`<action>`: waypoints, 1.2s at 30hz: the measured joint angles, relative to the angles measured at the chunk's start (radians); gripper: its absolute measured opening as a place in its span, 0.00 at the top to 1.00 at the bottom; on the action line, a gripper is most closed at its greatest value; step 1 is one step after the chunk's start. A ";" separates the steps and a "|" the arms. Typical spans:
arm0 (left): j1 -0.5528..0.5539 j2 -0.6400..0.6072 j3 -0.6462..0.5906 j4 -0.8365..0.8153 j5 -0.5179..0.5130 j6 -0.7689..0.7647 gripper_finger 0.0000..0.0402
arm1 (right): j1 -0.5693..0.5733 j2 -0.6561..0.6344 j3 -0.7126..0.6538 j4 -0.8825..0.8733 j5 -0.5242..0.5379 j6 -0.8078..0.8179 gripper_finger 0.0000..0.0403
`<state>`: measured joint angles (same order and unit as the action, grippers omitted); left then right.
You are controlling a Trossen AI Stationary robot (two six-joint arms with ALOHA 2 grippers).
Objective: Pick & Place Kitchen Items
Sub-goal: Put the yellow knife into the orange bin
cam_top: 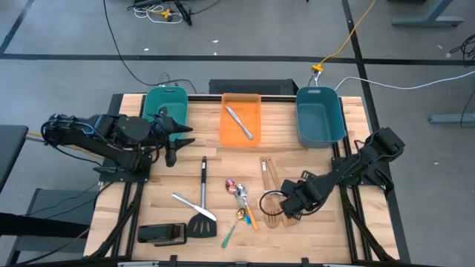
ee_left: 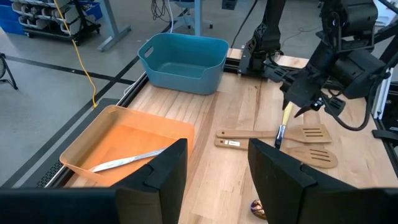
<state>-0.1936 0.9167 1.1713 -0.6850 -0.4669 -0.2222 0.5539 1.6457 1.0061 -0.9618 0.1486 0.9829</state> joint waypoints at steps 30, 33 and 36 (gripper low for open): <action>0.000 0.000 0.000 0.000 0.000 0.000 0.56 | -0.040 -0.009 -0.228 0.255 -0.074 -0.042 0.58; 0.000 0.000 0.000 0.000 0.000 0.000 0.56 | -0.050 -0.011 -0.234 0.260 -0.078 -0.050 0.60; 0.000 0.000 0.000 0.000 0.000 0.000 0.56 | -0.059 -0.011 -0.235 0.262 -0.082 -0.069 0.62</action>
<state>-0.1936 0.9167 1.1713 -0.6849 -0.4667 -0.2222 0.4950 1.6352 0.7712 -0.6996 0.0669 0.9138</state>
